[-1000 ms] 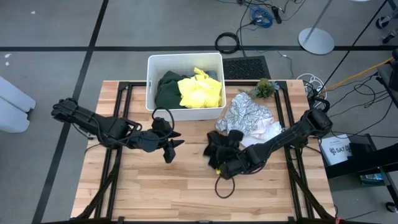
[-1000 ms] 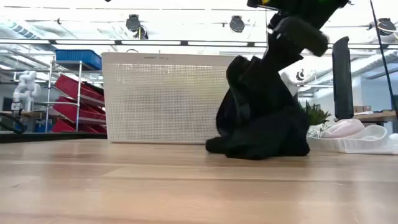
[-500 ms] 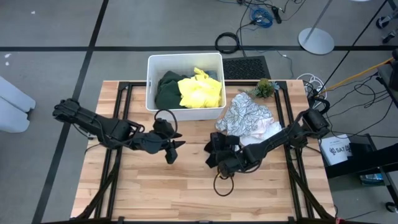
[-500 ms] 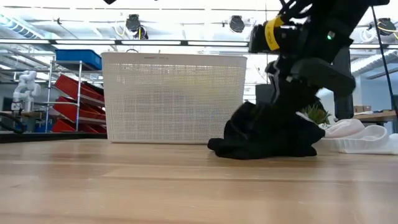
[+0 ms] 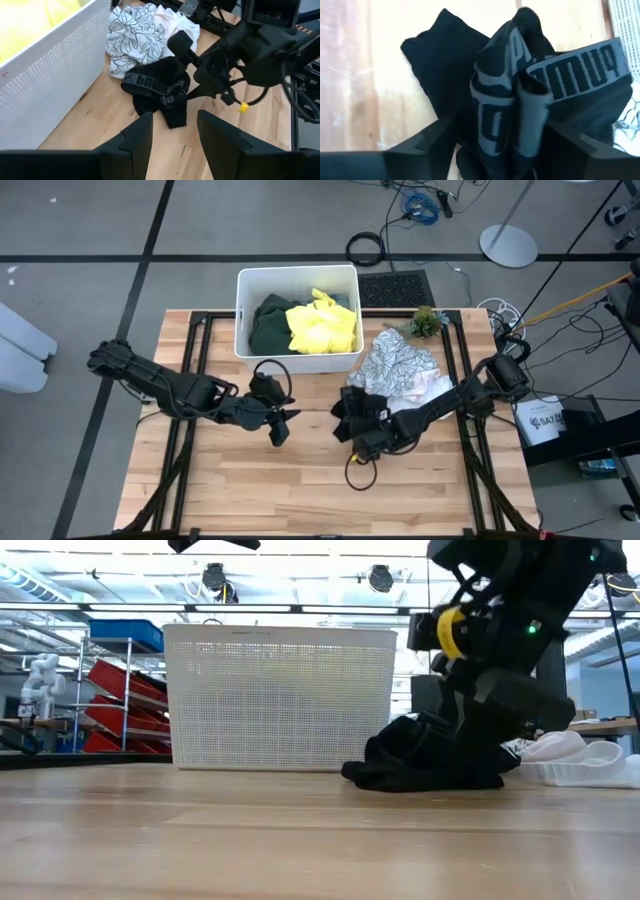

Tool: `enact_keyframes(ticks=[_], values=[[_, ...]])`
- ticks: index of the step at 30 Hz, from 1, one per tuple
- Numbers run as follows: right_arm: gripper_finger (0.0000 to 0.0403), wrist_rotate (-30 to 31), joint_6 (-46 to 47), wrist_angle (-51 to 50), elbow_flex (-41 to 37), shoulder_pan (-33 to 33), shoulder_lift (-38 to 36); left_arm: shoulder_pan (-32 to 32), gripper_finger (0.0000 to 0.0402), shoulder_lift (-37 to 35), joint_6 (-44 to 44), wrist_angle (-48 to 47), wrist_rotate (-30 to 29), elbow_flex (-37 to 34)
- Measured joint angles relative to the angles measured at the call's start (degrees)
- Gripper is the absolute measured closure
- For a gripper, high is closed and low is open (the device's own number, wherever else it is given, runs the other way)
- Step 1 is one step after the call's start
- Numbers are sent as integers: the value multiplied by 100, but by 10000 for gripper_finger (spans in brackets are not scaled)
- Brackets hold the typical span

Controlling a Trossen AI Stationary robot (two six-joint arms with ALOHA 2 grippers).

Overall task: Fold laundry
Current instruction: Fold the black underwear, then put the folded black underwear into the white laundry bin

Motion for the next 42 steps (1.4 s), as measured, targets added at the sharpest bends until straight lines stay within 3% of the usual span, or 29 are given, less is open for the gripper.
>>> enact_keyframes(ticks=[6,13,16,18,24,33,42], values=[[120,-58,417,131,-198,-207,0,0,238,0,5,-2,28,0],[117,-1141,615,625,-550,-892,-7,22,238,-1,5,-1,37,0],[143,-1223,644,752,-658,-1048,-11,22,238,0,-6,2,39,0],[180,-1220,666,738,-660,-1088,-9,22,238,0,-31,0,41,0],[371,-1178,737,698,-661,-1104,-7,11,238,-1,-9,1,77,0],[378,-1592,466,-121,284,-804,-463,4,238,-240,266,2,85,0],[378,-642,-628,-1111,2256,-665,-1159,4,238,-666,757,-247,82,2]])
